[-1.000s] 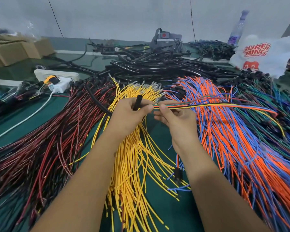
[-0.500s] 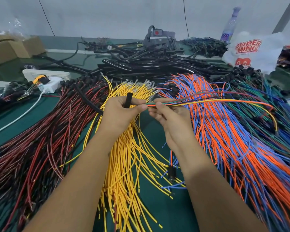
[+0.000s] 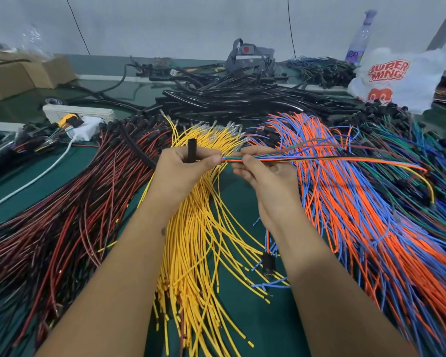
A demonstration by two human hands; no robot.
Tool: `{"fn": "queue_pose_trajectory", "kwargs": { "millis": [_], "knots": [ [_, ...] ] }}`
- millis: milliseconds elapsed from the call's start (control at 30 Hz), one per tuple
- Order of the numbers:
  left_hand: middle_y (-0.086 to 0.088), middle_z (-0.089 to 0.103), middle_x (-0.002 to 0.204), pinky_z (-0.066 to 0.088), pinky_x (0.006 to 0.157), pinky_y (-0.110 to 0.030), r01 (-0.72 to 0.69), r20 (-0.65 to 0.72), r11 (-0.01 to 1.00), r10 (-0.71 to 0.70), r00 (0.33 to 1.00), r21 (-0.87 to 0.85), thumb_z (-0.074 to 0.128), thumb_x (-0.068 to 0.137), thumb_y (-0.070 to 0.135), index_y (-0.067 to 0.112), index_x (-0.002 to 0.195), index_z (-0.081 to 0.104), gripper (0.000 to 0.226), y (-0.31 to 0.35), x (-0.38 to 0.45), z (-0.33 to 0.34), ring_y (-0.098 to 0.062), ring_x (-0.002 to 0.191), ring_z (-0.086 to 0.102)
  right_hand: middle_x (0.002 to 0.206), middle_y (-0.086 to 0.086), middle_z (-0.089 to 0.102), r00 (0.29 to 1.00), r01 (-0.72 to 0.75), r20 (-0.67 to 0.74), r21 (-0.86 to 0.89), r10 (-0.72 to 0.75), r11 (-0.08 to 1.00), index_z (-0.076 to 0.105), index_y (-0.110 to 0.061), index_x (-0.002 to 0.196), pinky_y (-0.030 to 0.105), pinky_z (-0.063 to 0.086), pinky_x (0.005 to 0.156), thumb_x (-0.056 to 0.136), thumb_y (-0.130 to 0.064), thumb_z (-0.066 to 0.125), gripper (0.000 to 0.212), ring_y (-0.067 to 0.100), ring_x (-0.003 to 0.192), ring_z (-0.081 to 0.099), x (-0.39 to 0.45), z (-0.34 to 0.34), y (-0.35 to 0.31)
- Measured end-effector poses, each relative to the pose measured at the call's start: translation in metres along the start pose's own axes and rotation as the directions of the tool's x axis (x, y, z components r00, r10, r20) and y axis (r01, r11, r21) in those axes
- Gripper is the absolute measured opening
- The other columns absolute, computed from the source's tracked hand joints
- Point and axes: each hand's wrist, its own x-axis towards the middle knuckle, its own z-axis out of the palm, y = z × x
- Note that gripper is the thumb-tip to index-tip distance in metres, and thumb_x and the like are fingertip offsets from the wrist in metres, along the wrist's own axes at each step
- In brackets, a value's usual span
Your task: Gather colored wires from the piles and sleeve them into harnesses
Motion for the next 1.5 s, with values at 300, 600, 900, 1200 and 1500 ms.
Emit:
{"fn": "queue_pose_trajectory", "kwargs": {
  "millis": [300, 600, 900, 1200, 1500],
  "knots": [
    [0.003, 0.056, 0.066, 0.044, 0.089, -0.058, -0.015, 0.061, 0.995, 0.009, 0.998, 0.099, 0.060, 0.093, 0.029, 0.035, 0.096, 0.073, 0.015, 0.005, -0.002, 0.002, -0.016, 0.076, 0.048, 0.084, 0.016, 0.068, 1.000, -0.010, -0.026, 0.045, 0.012, 0.999, 0.066, -0.001, 0.090, 0.025, 0.056, 0.073, 0.091, 0.008, 0.055, 0.015, 0.026, 0.079, 0.068, 0.001, -0.001, 0.000],
    [0.023, 0.072, 0.080, 0.045, 0.076, -0.005, -0.049, 0.031, 0.996, 0.047, 0.998, 0.072, 0.073, 0.083, 0.016, 0.032, 0.089, 0.072, 0.018, 0.003, -0.001, 0.010, 0.008, 0.084, 0.064, 0.096, 0.022, 0.067, 0.999, -0.030, -0.039, 0.061, 0.033, 0.998, 0.062, 0.009, 0.103, 0.031, 0.057, 0.080, 0.090, 0.009, 0.056, 0.014, 0.029, 0.085, 0.068, 0.002, 0.000, 0.006],
    [0.016, 0.072, 0.076, 0.042, 0.063, -0.005, -0.055, -0.009, 0.998, 0.055, 0.998, -0.006, 0.079, 0.075, 0.025, 0.037, 0.073, 0.075, 0.013, 0.000, 0.001, 0.005, 0.007, 0.070, 0.062, 0.095, 0.023, 0.067, 0.997, -0.068, -0.030, 0.088, 0.071, 0.994, 0.059, 0.014, 0.110, 0.031, 0.058, 0.080, 0.091, 0.008, 0.056, 0.020, 0.027, 0.082, 0.068, 0.001, 0.000, 0.003],
    [0.021, 0.066, 0.066, 0.040, 0.057, -0.005, -0.033, 0.050, 0.999, 0.034, 0.998, -0.026, 0.076, 0.072, 0.031, 0.027, 0.088, 0.073, 0.016, -0.001, 0.004, 0.005, 0.009, 0.061, 0.057, 0.087, 0.016, 0.067, 0.996, -0.093, 0.018, 0.079, 0.092, 0.992, 0.061, 0.011, 0.107, 0.027, 0.057, 0.076, 0.093, 0.003, 0.055, 0.018, 0.018, 0.073, 0.067, 0.001, -0.002, 0.002],
    [0.015, 0.069, 0.070, 0.046, 0.071, -0.018, -0.008, 0.004, 0.997, 0.008, 1.000, 0.071, 0.080, 0.075, 0.024, 0.028, 0.075, 0.072, 0.009, -0.005, 0.004, 0.007, 0.001, 0.072, 0.063, 0.090, 0.018, 0.069, 0.993, -0.115, -0.030, -0.027, 0.114, 0.993, 0.068, 0.004, 0.099, 0.023, 0.056, 0.071, 0.090, 0.003, 0.062, 0.011, 0.017, 0.072, 0.069, 0.001, -0.005, 0.002]
  ]
}}
